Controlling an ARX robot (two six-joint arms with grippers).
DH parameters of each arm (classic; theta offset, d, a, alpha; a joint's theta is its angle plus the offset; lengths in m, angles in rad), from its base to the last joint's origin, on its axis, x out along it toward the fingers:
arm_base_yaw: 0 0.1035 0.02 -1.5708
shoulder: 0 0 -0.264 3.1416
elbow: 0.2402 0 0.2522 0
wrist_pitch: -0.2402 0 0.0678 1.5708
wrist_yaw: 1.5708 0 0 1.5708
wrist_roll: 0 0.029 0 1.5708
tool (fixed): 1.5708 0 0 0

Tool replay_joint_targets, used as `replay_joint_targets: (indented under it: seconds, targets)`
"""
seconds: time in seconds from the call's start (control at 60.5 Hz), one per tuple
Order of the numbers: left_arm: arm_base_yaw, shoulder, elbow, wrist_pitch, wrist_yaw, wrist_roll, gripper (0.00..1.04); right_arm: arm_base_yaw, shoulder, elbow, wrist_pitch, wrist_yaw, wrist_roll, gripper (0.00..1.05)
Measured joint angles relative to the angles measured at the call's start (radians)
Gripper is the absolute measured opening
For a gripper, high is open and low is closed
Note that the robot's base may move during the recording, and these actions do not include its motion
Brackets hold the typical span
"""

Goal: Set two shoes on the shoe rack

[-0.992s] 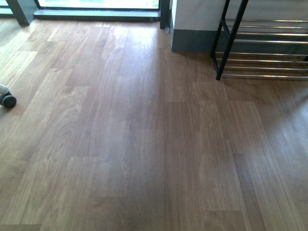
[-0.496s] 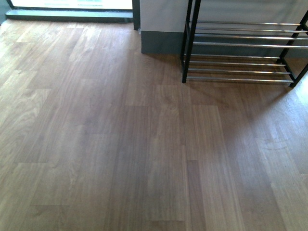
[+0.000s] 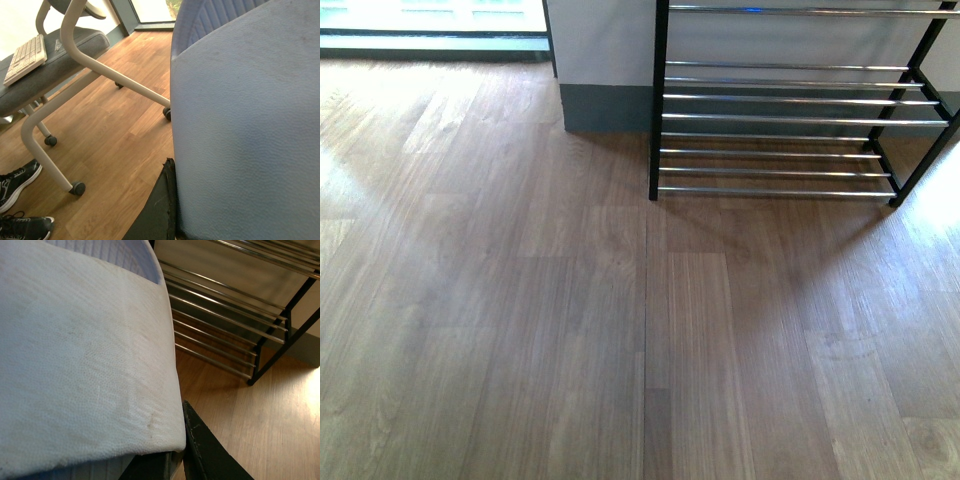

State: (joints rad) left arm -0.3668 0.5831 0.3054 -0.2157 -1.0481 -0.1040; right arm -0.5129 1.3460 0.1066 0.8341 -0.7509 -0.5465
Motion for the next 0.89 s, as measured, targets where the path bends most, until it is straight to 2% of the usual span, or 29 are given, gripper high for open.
replay_joint_targets:
  seconds: [0.893]
  targets:
    - [0.0, -0.001, 0.0, 0.0, -0.002, -0.001, 0.02, 0.002, 0.0, 0.0, 0.0, -0.002, 0.0, 0.01]
